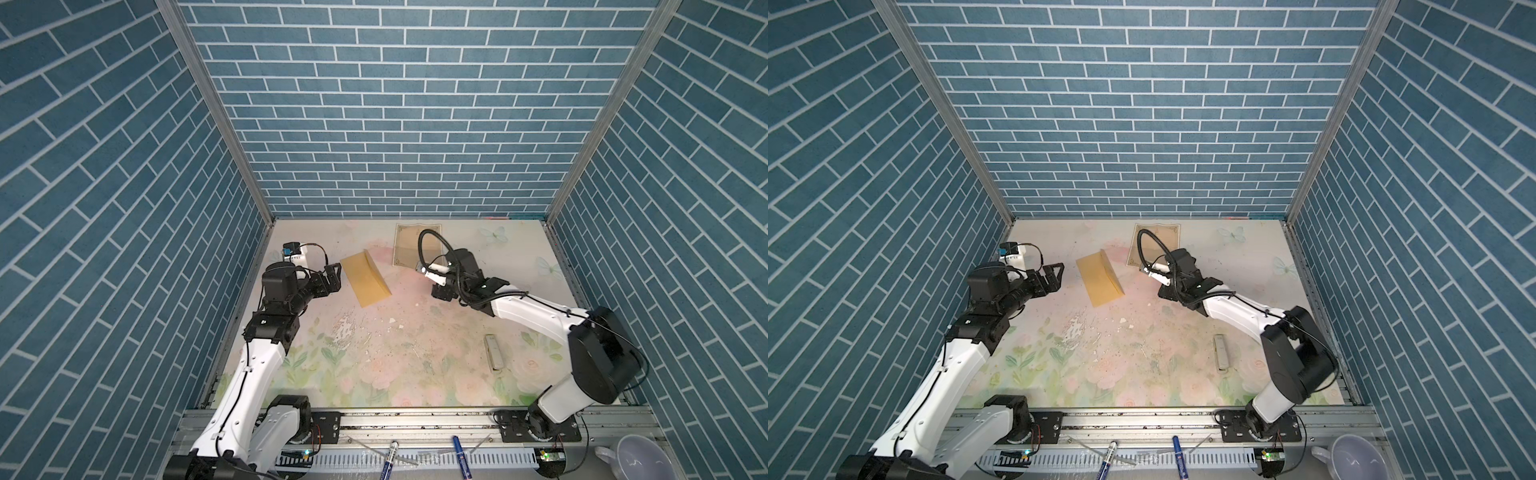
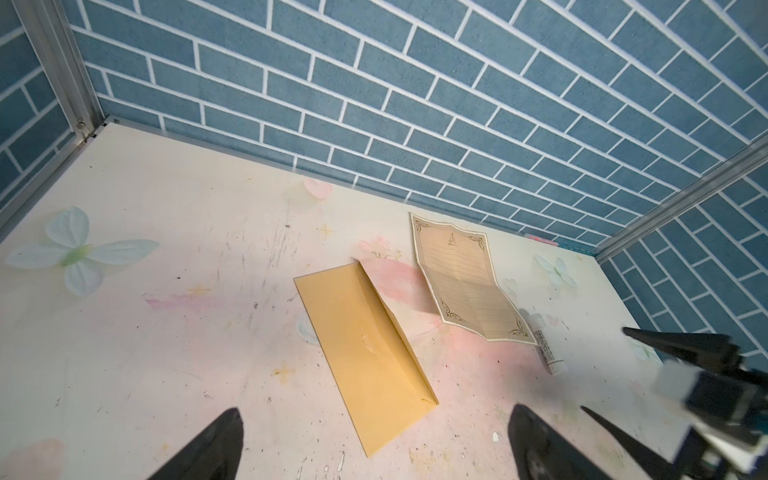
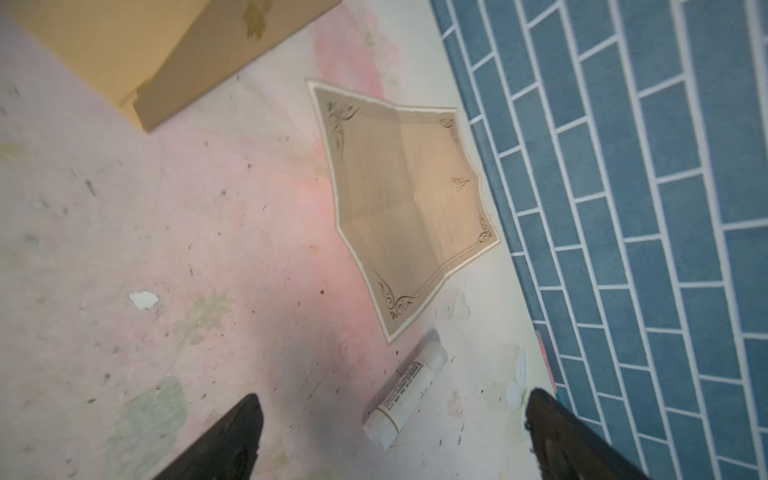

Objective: Place the letter into the envelope and seal it
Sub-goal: 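Reach the right gripper to the cream letter while the left nears the envelope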

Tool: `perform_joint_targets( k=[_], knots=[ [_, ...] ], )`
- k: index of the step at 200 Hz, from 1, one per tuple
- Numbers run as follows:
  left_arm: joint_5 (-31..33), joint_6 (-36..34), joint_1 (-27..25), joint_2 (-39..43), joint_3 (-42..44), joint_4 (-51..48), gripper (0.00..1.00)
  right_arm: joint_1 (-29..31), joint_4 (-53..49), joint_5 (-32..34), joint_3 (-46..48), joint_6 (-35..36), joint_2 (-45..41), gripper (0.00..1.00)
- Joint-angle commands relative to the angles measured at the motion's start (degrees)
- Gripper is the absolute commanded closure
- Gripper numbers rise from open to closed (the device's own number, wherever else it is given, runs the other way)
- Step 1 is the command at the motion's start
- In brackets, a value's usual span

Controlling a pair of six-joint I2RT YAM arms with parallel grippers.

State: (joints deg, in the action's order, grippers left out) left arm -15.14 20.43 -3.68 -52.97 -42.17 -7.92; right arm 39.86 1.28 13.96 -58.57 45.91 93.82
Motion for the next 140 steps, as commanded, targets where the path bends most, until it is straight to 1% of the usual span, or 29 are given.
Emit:
perform_joint_targets(
  k=[1, 63, 75, 140],
  knots=[
    [-2.6, 0.8, -0.2, -0.2, -0.8, 0.8, 0.0, 0.6, 6.4, 7.2, -2.3, 12.0, 4.7, 0.01],
    [-3.2, 1.3, -0.2, -0.5, 0.0, 2.4, 0.0, 0.8, 14.7, 11.2, -6.5, 16.1, 17.2, 0.04],
    [-3.2, 1.4, -0.2, -0.6, 0.1, 2.5, 0.0, 0.8, 16.9, 12.1, -7.2, 17.5, 19.3, 0.06],
    [-3.3, 1.8, -0.2, -0.5, 0.2, 2.6, 0.0, -0.3, 21.7, 12.4, -10.4, 20.2, 25.6, 0.16]
  ],
)
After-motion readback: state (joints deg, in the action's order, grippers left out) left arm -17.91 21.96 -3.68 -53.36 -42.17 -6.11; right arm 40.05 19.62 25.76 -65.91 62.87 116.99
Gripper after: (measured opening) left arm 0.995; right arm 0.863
